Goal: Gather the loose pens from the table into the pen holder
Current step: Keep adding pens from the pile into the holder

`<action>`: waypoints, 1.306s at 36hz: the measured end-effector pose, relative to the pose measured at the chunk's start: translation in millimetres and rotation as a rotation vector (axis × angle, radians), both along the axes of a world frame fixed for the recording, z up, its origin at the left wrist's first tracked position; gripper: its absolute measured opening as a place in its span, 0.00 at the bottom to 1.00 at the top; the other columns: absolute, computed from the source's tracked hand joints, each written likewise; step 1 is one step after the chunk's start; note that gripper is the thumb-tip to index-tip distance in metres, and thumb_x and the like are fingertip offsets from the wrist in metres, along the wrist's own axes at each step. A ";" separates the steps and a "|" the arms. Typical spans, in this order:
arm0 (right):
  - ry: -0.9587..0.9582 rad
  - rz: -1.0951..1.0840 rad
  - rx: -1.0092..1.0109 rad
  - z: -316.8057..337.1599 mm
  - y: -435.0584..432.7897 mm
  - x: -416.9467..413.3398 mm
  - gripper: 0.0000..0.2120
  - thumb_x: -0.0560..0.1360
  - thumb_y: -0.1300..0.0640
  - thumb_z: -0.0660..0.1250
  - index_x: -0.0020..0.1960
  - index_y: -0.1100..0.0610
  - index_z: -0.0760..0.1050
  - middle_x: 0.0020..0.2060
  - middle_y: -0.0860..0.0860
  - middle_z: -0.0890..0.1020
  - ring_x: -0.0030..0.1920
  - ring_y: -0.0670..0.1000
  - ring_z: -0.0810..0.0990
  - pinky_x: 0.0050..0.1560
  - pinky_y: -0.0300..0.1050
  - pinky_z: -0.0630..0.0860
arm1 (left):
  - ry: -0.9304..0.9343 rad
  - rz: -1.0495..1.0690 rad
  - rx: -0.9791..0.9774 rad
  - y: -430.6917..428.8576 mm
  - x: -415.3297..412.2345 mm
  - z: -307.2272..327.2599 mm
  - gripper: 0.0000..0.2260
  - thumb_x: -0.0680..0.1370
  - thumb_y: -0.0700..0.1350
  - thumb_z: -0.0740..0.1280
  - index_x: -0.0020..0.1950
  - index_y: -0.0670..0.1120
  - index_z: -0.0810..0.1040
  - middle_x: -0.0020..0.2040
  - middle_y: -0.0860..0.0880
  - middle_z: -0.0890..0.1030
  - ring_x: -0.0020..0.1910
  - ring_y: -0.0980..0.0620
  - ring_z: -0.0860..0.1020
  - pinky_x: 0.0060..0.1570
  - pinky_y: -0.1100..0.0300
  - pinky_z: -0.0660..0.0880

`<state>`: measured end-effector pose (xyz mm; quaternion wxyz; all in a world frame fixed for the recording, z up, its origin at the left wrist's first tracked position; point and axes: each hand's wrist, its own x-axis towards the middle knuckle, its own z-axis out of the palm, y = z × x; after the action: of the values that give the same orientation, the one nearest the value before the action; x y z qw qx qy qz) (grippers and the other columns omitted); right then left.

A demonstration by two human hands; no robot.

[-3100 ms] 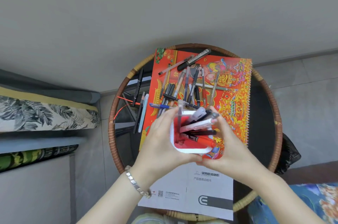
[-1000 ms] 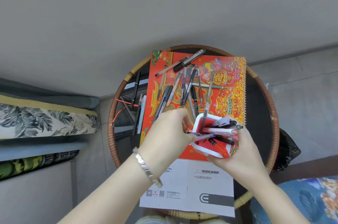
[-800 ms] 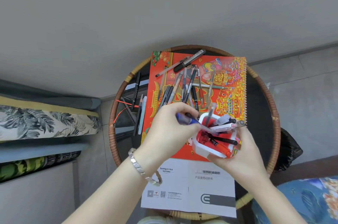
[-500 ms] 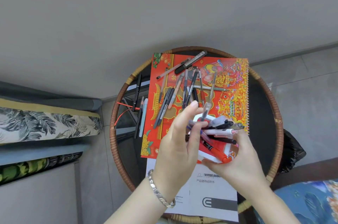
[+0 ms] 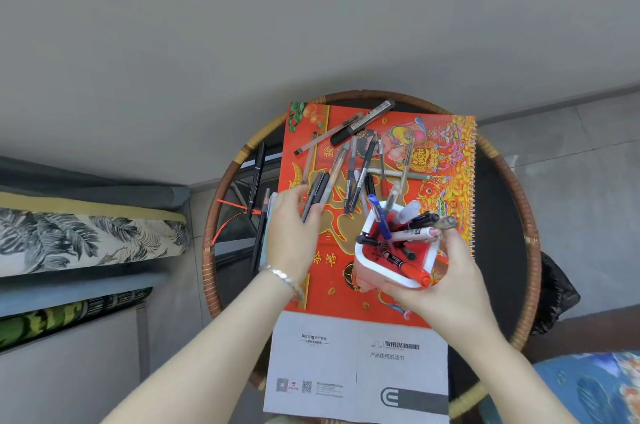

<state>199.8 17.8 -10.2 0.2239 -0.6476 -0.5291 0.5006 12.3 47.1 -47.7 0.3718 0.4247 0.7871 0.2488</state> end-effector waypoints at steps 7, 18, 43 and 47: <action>0.009 -0.023 -0.005 -2.3 2.6 5.6 0.29 0.50 0.41 0.78 0.48 0.38 0.73 0.51 0.43 0.79 0.51 0.41 0.79 0.48 0.38 0.74 | 0.091 0.016 -0.252 5.5 -8.0 -55.7 0.19 0.73 0.45 0.71 0.61 0.42 0.72 0.57 0.44 0.78 0.54 0.45 0.77 0.50 0.54 0.73; -0.021 -0.011 -0.041 -5.0 -7.1 15.8 0.28 0.52 0.47 0.82 0.46 0.36 0.72 0.50 0.40 0.77 0.51 0.35 0.77 0.44 0.31 0.70 | 0.148 -0.222 -0.401 -8.4 -18.3 -72.1 0.12 0.79 0.42 0.58 0.50 0.32 0.74 0.44 0.35 0.75 0.40 0.38 0.75 0.39 0.51 0.71; 0.004 -0.063 -0.040 -2.9 -29.0 20.4 0.28 0.46 0.41 0.75 0.46 0.33 0.72 0.49 0.46 0.81 0.49 0.41 0.80 0.46 0.39 0.74 | -0.023 0.027 -0.381 -46.2 32.7 -70.1 0.15 0.74 0.48 0.68 0.30 0.47 0.67 0.26 0.50 0.70 0.26 0.48 0.69 0.27 0.60 0.65; 0.000 -0.070 -0.045 0.6 -30.0 24.3 0.27 0.46 0.41 0.74 0.44 0.31 0.72 0.49 0.45 0.80 0.47 0.35 0.79 0.40 0.27 0.73 | -0.199 0.100 -0.276 -48.7 27.0 -43.4 0.09 0.80 0.45 0.57 0.43 0.43 0.70 0.31 0.49 0.70 0.27 0.50 0.69 0.25 0.61 0.68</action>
<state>224.0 -12.2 -9.6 0.2267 -0.6707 -0.4945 0.5043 39.2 -1.6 -91.0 0.4898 0.3033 0.7932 0.1973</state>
